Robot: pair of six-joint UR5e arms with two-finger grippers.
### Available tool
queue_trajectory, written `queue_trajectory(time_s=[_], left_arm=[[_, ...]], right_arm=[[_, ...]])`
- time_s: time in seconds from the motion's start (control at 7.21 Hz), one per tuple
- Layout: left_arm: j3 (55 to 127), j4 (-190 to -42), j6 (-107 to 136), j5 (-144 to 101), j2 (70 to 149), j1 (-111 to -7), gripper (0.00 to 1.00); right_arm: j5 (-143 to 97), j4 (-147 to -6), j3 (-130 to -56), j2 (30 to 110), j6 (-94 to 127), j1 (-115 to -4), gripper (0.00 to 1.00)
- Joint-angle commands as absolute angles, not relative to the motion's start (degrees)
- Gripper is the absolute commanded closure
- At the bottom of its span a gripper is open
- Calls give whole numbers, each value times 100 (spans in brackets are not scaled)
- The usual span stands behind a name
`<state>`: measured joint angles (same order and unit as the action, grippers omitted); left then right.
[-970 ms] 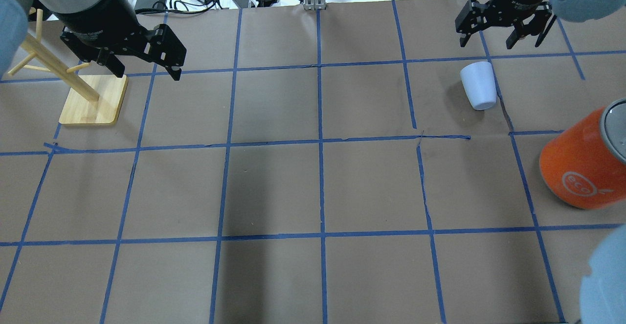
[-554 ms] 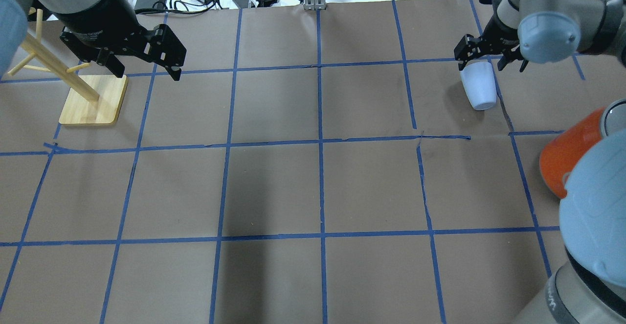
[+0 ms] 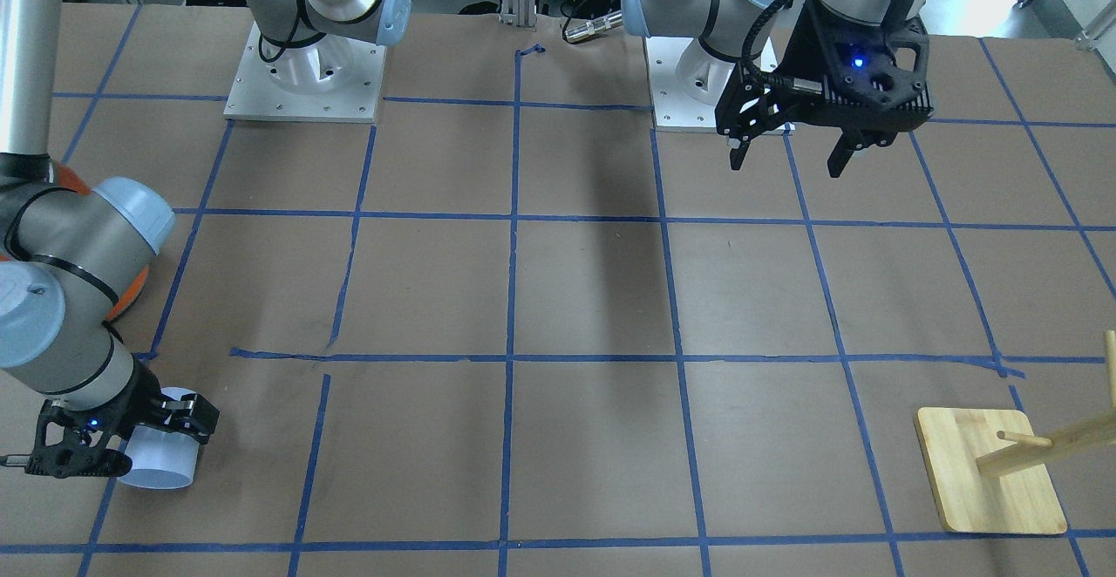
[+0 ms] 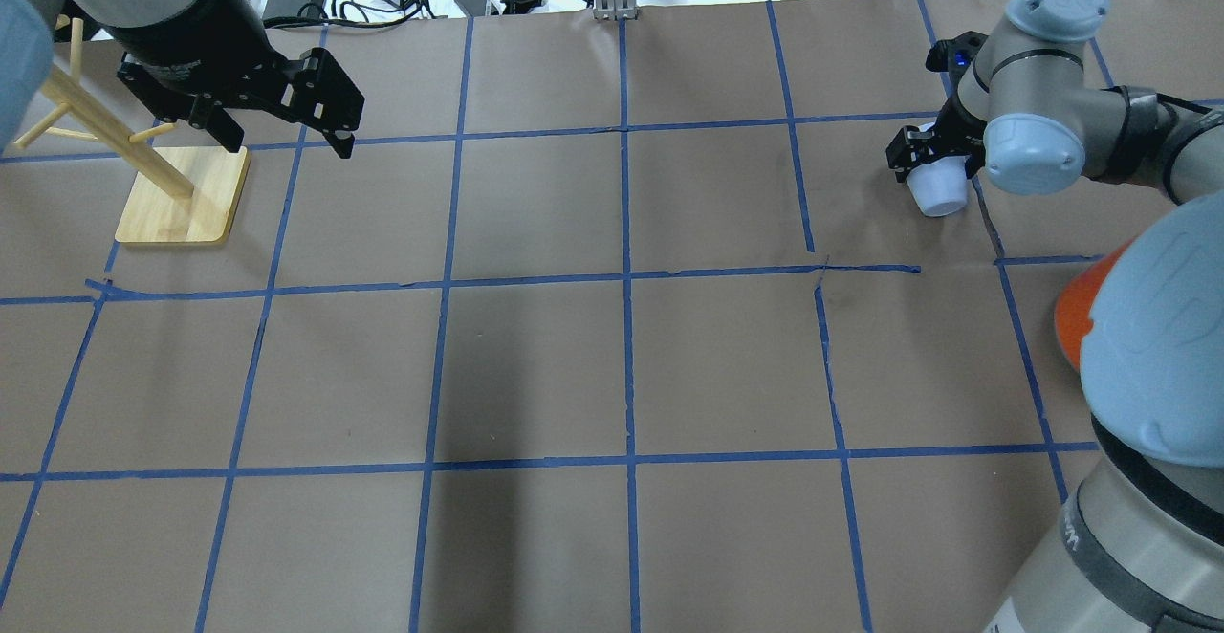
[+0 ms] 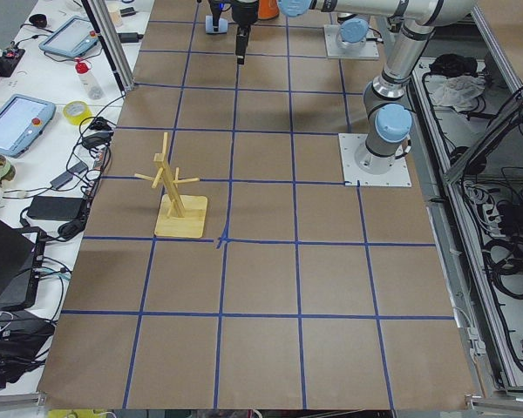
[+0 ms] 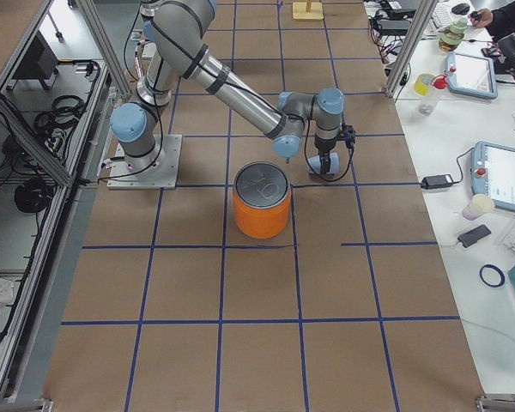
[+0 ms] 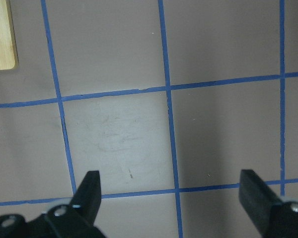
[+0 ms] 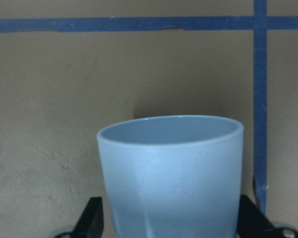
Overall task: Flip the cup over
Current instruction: 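Move the right gripper over the pale blue cup and close on it, then carry the cup with the right gripper toward the table centre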
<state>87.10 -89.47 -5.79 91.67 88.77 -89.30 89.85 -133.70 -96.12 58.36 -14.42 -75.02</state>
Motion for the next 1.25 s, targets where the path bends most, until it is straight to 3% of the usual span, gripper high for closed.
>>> queue_trajectory(time_s=[0.0, 0.42, 1.11], left_arm=[[8710, -8947, -571, 9167, 8877, -8930, 0], [8710, -8947, -580, 9167, 8877, -8930, 0], [8710, -8947, -589, 9167, 8877, -8921, 0]], right_arm=[[8948, -13377, -9589, 5853, -1450, -7497, 47], [8380, -13193, -9588, 6449, -2210, -7933, 51], [8376, -13533, -9466, 6531, -4623, -10570, 51]])
